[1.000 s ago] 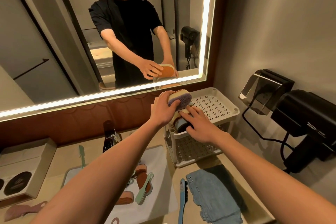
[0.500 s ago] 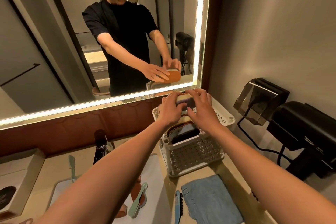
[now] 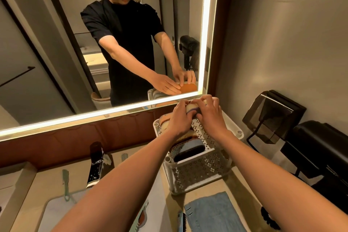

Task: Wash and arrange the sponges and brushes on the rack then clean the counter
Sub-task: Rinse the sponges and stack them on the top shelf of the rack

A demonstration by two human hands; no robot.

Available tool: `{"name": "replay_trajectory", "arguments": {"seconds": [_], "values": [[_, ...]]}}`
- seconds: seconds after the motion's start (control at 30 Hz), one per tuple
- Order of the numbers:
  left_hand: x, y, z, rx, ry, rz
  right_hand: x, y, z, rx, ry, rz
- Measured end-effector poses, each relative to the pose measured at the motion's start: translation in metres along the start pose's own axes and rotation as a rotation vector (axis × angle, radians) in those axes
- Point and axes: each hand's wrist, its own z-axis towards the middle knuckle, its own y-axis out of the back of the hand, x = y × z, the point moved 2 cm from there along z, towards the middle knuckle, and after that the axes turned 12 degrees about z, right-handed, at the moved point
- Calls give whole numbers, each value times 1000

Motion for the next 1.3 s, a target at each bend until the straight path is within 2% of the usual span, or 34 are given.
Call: {"name": "replay_trajectory", "arguments": {"seconds": [0.07,0.13,0.2,0.3,0.77,1.07,1.3], "values": [[3,-4,-4,-31,11,82,-1,-1,3,-15,-5,-1],[7,-8,-10,-61,7,269,-2,-4,4,-42,-25,-24],[11,-14,-17,-3,-9,447,-3,-8,4,-51,-56,-56],[17,-20,-24,74,13,546,-7,-16,3,-33,-81,-113],[24,-30,-21,117,-9,658,-17,-40,12,-4,-135,-238],[18,-29,-21,141,-4,683,-18,-52,12,51,-190,-167],[16,-21,-23,166,8,638,-5,-37,6,77,-142,-97]]}}
